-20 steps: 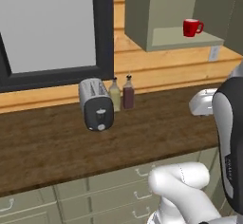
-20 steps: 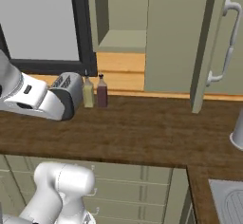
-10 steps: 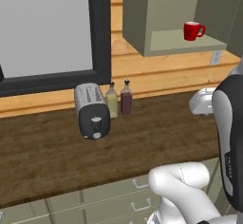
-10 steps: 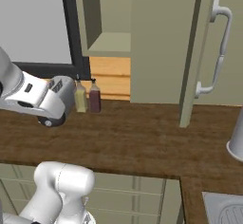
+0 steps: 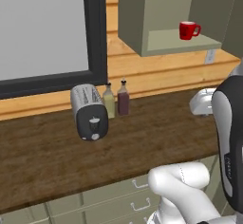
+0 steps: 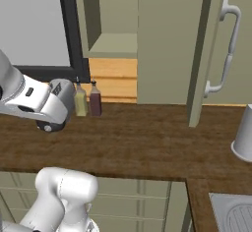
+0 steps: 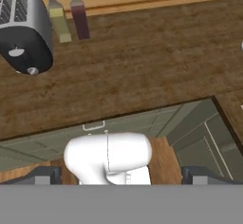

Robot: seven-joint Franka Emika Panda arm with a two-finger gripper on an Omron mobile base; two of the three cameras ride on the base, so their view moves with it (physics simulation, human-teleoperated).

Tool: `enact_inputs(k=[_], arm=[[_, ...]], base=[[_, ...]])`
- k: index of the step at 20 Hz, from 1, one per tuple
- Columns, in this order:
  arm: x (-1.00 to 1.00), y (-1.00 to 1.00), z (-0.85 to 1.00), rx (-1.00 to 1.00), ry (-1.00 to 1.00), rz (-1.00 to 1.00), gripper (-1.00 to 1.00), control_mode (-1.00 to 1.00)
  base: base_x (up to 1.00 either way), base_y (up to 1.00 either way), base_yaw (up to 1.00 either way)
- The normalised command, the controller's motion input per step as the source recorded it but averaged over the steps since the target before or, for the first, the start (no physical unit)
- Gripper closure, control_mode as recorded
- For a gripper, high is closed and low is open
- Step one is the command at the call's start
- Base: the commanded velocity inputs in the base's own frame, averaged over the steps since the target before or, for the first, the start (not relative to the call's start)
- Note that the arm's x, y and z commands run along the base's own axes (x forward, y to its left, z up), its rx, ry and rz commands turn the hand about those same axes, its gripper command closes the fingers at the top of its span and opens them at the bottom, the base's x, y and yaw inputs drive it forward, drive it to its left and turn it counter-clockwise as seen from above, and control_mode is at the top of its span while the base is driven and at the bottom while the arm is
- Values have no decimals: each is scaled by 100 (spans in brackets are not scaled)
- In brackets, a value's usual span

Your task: Gather all objects into one cabinet and sort the glasses and bowls to opposite sides.

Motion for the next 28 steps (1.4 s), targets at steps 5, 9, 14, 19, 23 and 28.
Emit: enact_inputs(k=[5,9,14,19,23,28], arm=[[0,0,0,0,0,0,-100,100],[13,0,0,0,0,-3,-100,-100],[59,0,29,0,0,-10,-100,-100],[77,-19,33,2,-1,-6,-100,-100],[63,-48,2,2,-2,0,-100,-100],[51,-31,0,0,-2,2,-100,-100]], base=[[31,0,-8],[9,0,-1],[0,0,0],[0,0,0],[0,0,0],[0,0,0]])
